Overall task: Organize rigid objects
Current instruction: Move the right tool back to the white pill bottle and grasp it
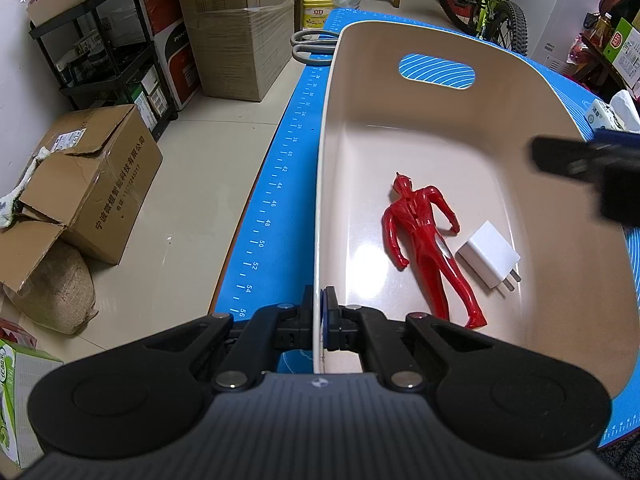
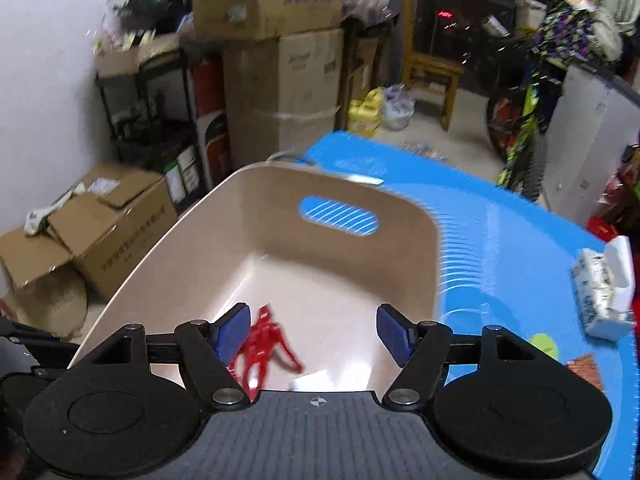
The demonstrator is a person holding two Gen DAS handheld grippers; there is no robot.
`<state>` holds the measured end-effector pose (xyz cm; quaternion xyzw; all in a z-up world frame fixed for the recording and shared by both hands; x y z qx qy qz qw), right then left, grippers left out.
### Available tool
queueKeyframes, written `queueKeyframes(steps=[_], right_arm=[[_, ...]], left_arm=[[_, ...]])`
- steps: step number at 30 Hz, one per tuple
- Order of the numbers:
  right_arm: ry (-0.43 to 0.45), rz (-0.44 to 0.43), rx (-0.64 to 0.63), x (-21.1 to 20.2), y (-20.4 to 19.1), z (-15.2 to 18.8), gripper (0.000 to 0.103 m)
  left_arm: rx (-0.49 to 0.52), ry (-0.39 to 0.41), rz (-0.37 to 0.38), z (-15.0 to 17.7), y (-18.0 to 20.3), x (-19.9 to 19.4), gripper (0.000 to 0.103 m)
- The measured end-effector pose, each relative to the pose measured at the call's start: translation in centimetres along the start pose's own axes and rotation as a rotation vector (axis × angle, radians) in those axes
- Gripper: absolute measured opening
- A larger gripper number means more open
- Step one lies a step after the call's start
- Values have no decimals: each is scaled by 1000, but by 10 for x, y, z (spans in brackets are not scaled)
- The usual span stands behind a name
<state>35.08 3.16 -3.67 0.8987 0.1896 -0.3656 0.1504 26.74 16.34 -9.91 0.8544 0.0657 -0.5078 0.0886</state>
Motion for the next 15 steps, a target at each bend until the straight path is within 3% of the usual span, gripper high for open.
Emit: queueKeyframes(steps=[8,15], right_arm=[[29,95,103,-31,65,17,77],[-31,156,159,-30,101,60,77]], left_arm=[[0,0,0,0,0,0,5],[0,0,0,0,-1,0,5]])
Point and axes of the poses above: each gripper's, at about its wrist camera, not at the fingertips, and x roughly the way its jaws point, y to its right, z to its underside, the point moved 9 cm from there along x, roughly the way its jaws point, and after that the axes turned 11 degrees about -x, right-handed, at the moved point
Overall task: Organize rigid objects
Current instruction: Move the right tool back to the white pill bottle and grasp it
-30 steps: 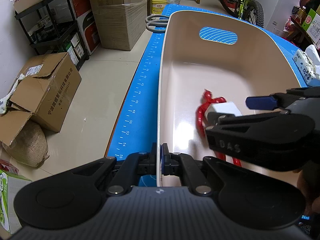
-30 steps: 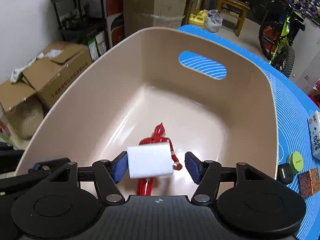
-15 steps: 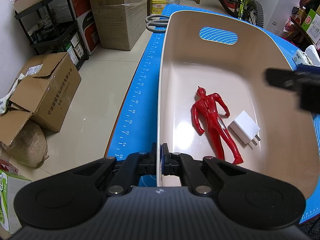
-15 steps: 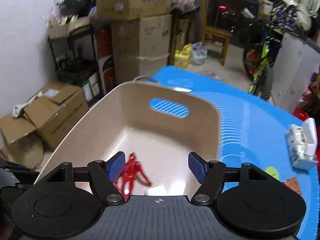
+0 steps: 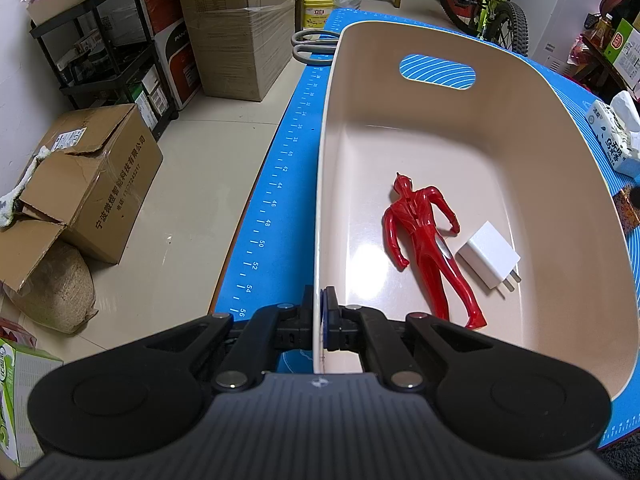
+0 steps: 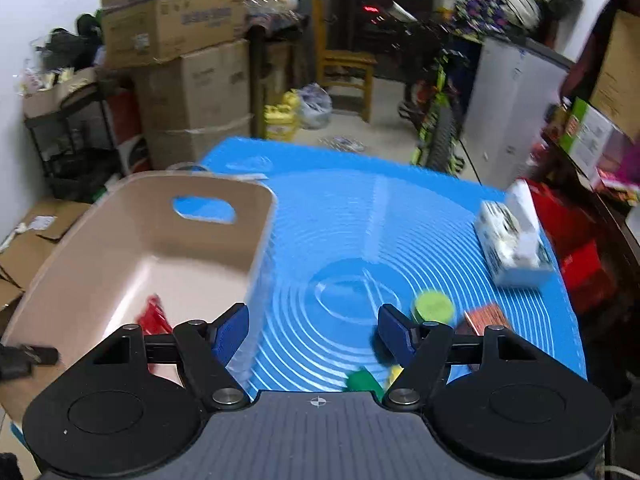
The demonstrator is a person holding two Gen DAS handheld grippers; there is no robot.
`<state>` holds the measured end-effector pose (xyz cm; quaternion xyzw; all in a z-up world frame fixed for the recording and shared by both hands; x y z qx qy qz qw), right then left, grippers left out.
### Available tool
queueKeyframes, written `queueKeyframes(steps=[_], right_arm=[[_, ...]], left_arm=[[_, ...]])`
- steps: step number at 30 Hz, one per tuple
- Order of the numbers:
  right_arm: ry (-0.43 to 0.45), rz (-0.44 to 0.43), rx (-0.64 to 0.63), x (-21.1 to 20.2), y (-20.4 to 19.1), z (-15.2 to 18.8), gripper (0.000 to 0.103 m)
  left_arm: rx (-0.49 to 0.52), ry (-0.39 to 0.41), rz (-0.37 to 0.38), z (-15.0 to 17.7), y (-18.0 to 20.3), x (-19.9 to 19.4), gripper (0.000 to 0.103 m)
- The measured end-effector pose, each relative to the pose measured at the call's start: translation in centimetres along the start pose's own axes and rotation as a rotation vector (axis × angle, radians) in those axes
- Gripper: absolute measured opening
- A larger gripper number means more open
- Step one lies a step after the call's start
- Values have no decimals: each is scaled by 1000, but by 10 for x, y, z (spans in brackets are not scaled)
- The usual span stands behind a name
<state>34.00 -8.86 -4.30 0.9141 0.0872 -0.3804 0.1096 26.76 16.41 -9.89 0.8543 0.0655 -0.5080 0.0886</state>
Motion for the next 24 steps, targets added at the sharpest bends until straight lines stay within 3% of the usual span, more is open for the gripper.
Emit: queueKeyframes(steps=[12,24], right_arm=[[-109,13,78,29,5,68,73],[-174,-19,94,54,-6,100,62]], left_arm=[[-9,-3,5,0,-1,-2,5],[-11,-3,6,-1,-2,-2,5]])
Point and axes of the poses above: each gripper's, at about its wrist camera, not at the fingertips, and x roughly the way its jaws point, y to its right, z to its underside, the point moved 9 cm from there along x, roughly the way its jaws point, and after that the axes turned 11 degrees about -x, right-handed, at the moved point
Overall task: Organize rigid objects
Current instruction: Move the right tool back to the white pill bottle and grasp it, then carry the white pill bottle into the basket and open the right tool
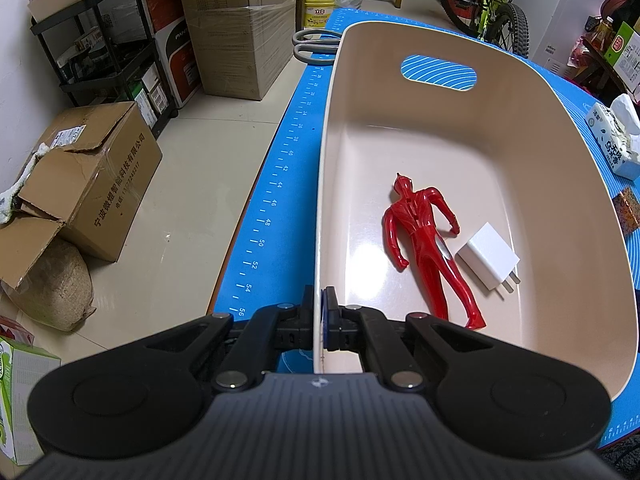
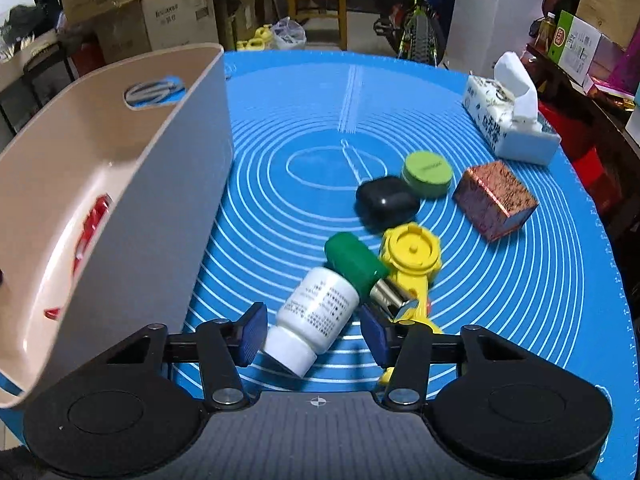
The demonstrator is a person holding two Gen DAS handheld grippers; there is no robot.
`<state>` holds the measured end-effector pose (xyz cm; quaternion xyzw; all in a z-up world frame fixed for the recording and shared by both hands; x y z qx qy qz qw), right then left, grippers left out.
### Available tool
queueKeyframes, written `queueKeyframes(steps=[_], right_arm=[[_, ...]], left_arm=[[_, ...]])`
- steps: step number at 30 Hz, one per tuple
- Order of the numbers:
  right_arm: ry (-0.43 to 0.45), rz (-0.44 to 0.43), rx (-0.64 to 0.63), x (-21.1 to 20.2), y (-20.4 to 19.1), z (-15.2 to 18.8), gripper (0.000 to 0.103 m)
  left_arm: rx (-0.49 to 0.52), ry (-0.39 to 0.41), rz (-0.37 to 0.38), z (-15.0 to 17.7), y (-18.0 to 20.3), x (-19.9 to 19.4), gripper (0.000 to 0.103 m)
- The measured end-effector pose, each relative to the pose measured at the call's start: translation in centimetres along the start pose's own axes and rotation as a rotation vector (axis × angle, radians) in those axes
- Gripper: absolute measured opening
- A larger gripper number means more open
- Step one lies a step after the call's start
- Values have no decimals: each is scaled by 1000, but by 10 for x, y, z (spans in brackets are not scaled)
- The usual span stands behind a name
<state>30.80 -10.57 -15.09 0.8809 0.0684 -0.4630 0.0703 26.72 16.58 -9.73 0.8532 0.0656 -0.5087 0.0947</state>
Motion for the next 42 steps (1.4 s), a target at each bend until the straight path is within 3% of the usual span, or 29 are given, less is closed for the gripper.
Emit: queueKeyframes(steps=[7,10,12,19,28,42], right_arm=[[-3,-21,23,12,-6,-3,61],[-18,-17,33,18,-7,-3,56],[-32,-28,56,24,-5,-2,44],[-9,4,48,19,-1,2,44],[99,18,47,-18,3,-19,44],[309,-7,-27,-76,-30,-93,44]], left_arm=[[0,0,0,0,0,0,5],[0,0,0,0,0,0,5],[0,0,0,0,0,0,5],[0,0,0,0,0,0,5],[0,0,-1,0,0,0,5],[1,0,-3,-1,-2,0,5]])
Point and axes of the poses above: each gripper's, at about its wrist camera, not at the fingertips, and x roughly the way its jaws point, y to its right, z to its underside, the point moved 9 cm from there along x, roughly the way its jaws point, and after that the axes turned 11 degrees about -x, right-handed, at the moved point
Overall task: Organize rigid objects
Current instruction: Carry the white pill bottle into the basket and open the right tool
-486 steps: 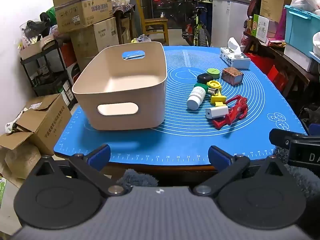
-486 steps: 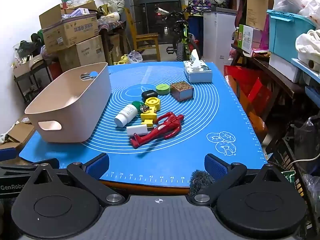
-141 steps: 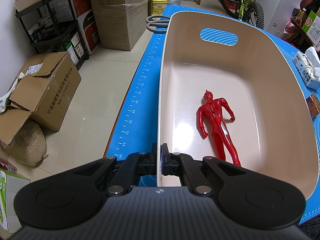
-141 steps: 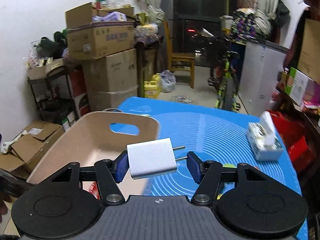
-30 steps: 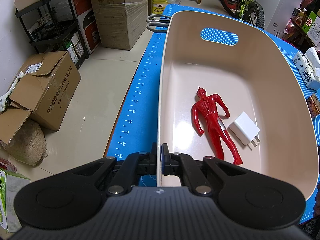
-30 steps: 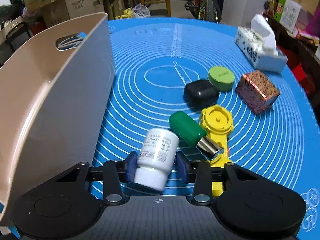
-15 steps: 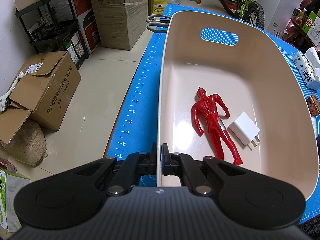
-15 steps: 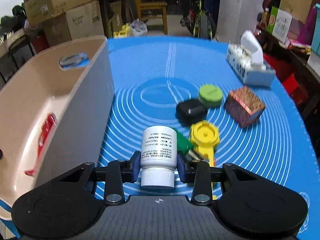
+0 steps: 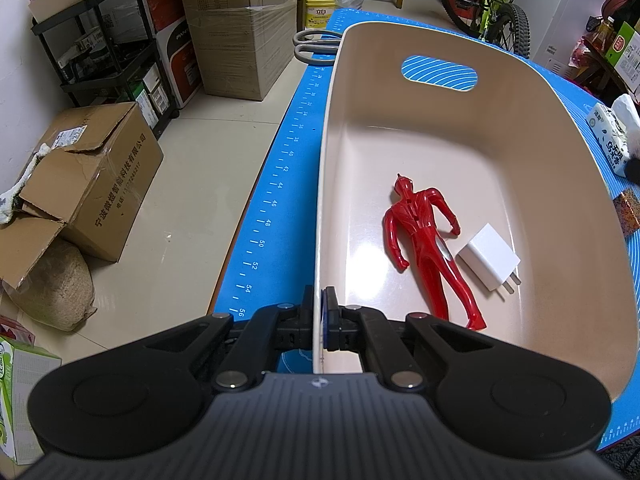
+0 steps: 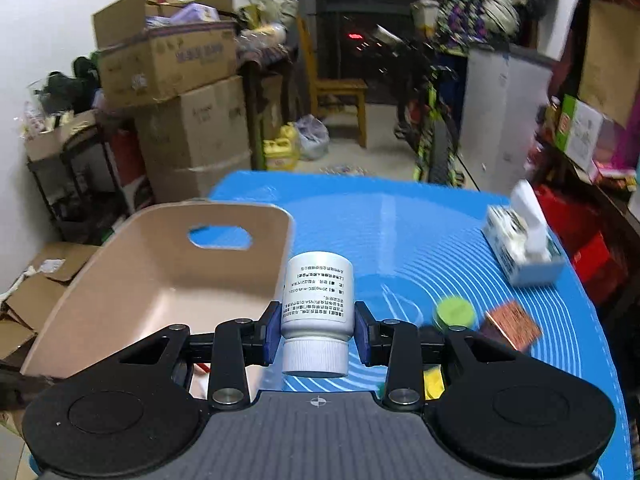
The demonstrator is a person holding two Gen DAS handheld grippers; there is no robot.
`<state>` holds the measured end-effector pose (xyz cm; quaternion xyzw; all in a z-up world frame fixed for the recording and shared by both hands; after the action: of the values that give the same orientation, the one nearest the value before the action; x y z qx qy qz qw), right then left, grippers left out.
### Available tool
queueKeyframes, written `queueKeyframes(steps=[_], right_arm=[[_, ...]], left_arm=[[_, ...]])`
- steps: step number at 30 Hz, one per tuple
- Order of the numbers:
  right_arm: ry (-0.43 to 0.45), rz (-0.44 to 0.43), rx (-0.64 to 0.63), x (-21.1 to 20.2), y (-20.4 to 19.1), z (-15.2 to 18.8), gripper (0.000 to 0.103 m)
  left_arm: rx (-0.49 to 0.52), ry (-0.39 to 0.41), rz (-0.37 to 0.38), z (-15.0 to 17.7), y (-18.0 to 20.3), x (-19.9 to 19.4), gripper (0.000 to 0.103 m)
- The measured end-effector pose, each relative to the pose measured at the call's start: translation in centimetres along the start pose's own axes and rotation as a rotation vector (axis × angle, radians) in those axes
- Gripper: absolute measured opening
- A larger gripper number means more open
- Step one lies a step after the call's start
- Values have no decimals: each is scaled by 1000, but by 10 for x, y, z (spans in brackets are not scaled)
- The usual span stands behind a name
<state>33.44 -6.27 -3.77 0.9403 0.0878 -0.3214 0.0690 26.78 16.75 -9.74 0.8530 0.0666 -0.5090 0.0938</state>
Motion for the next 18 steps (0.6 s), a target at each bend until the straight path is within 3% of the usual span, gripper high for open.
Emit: queueKeyframes(steps=[8,18], right_arm=[[37,-48,-79,10,-39,-31,44],[-43,-116,-209,42,-93,-29,44]], left_arm=[[-2,-1,0,-1,0,-1,5],[-2,-1,0,-1,0,-1,5]])
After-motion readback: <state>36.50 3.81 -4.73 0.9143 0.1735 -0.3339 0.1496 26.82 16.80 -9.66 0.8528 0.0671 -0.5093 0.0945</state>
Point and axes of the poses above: each gripper's, at about its wrist camera, not at the fingertips, and x roughly the way its jaws point, y to its right, z to its underside, the point moved 9 cm from there along x, roughly the way its jaws point, and after that the axes turned 11 degrees about -x, right-handed, at the moved point
